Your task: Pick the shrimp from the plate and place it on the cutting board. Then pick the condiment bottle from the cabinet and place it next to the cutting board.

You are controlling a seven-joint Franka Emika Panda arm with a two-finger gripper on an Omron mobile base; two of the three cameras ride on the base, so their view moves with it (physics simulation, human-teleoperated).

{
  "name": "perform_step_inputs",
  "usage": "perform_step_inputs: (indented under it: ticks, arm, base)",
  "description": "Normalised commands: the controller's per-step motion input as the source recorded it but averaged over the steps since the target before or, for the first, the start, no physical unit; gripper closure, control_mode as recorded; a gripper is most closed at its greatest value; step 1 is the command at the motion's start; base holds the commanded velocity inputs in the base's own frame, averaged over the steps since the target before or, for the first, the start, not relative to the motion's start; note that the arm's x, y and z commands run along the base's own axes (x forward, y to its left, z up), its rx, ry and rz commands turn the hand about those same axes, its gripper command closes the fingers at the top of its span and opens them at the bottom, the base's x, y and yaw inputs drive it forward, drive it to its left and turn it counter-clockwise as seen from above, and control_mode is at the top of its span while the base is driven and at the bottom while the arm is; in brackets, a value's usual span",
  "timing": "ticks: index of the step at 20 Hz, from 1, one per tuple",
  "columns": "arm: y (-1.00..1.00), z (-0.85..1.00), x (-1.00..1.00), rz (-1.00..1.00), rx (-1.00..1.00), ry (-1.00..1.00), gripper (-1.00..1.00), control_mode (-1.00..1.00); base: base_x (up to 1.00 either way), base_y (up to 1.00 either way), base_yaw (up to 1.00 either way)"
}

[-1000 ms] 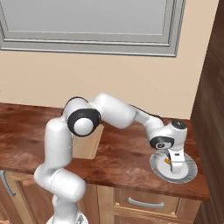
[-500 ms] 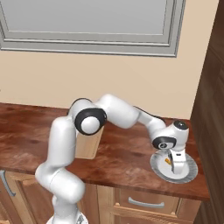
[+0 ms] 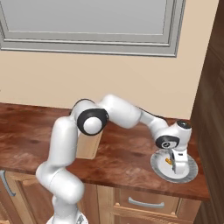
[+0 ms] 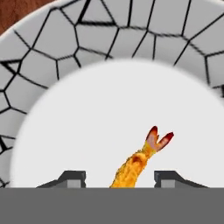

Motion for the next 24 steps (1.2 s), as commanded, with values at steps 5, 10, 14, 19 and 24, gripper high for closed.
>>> perform_step_inputs:
  ticks: [5,10,14,19,24]
  arm:
    - [0.09,-0.02,-0.01,0.0,0.09,-0.06,1.0,-1.0]
    - [0.2,0.08,-0.02,0.0,0.04,0.0,1.0,-1.0]
    - [0.18,0.33,0.0,0.0,0.0,0.03,1.0,-1.0]
    - [0.11,0.51,-0.03,0.0,0.0,0.08,1.0,-1.0]
    - [0.17,0.49,-0.06,0.0,0.0,0.07,1.0,-1.0]
  base:
    - [0.0,0.0,0.0]
    - [0.0,0.0,0.0]
    - [0.0,0.0,0.0]
    - [0.0,0.0,0.0]
    - [0.0,0.0,0.0]
